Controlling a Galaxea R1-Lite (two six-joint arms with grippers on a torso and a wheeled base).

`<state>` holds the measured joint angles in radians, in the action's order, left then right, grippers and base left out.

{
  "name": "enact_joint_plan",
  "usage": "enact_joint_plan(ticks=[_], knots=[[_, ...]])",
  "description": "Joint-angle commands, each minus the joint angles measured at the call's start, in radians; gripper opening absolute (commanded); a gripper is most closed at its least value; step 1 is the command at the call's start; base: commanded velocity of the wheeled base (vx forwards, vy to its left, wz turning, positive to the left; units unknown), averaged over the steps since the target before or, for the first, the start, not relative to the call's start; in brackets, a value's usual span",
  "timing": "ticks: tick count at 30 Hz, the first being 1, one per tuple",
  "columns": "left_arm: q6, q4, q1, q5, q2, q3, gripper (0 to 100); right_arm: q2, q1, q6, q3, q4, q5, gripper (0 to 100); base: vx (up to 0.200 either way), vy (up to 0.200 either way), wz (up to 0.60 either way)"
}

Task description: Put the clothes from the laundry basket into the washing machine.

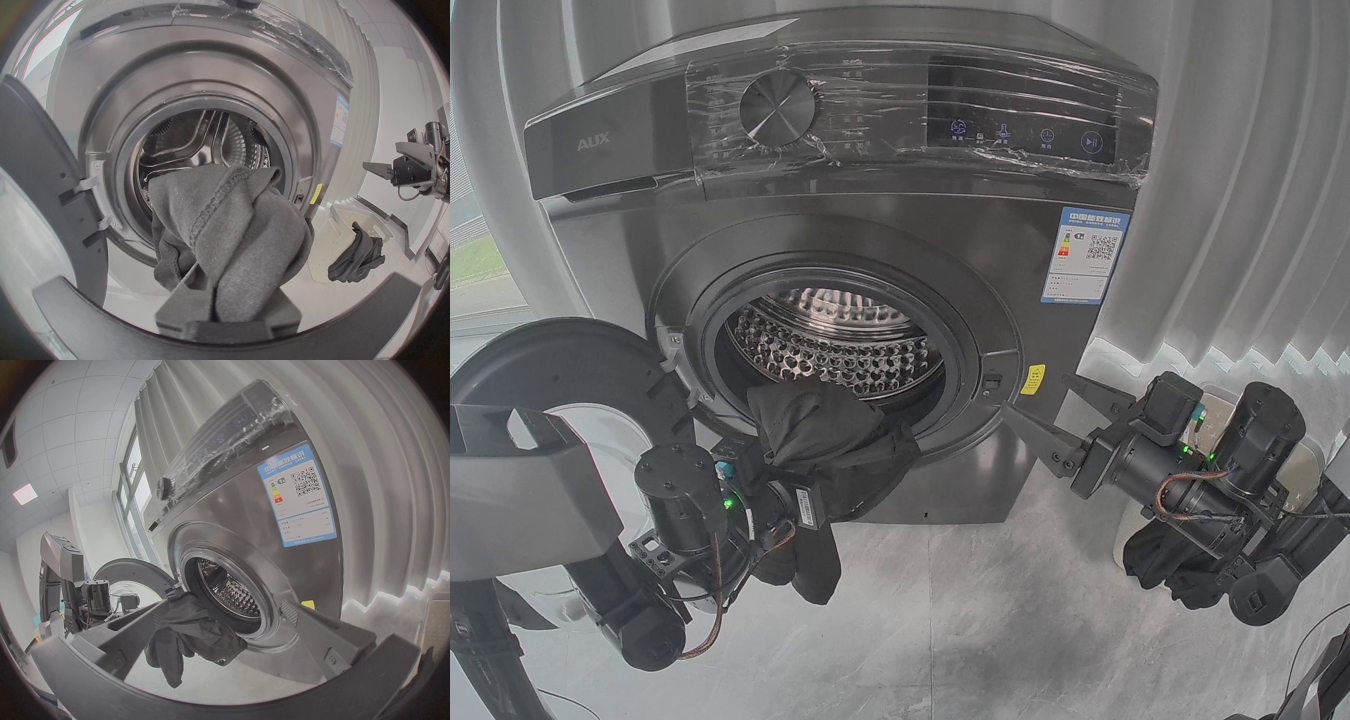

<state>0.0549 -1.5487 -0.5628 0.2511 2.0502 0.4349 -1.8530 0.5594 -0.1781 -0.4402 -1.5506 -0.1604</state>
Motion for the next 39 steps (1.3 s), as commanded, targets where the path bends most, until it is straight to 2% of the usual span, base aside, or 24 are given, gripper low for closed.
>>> enact_joint_plan(ticks=[1,10,22,39], knots=[[0.000,-0.001,0.000,0.001,0.002,-0.001,0,-0.002,0.001,0.000,0.000,0.000,-0.001,100,0.000,0.000,0.00],[0.000,-0.001,-0.002,0.002,0.004,-0.007,0,-0.002,0.002,0.000,0.000,0.000,0.001,100,0.000,0.000,0.00],[0.000,-0.001,-0.002,0.002,0.015,-0.008,0,-0.002,0.002,0.000,0.000,0.000,0.001,100,0.000,0.200,0.00],[0.000,-0.001,-0.011,0.005,0.022,-0.008,0,-0.005,0.001,0.000,0.000,0.000,0.001,100,0.000,0.000,0.00]])
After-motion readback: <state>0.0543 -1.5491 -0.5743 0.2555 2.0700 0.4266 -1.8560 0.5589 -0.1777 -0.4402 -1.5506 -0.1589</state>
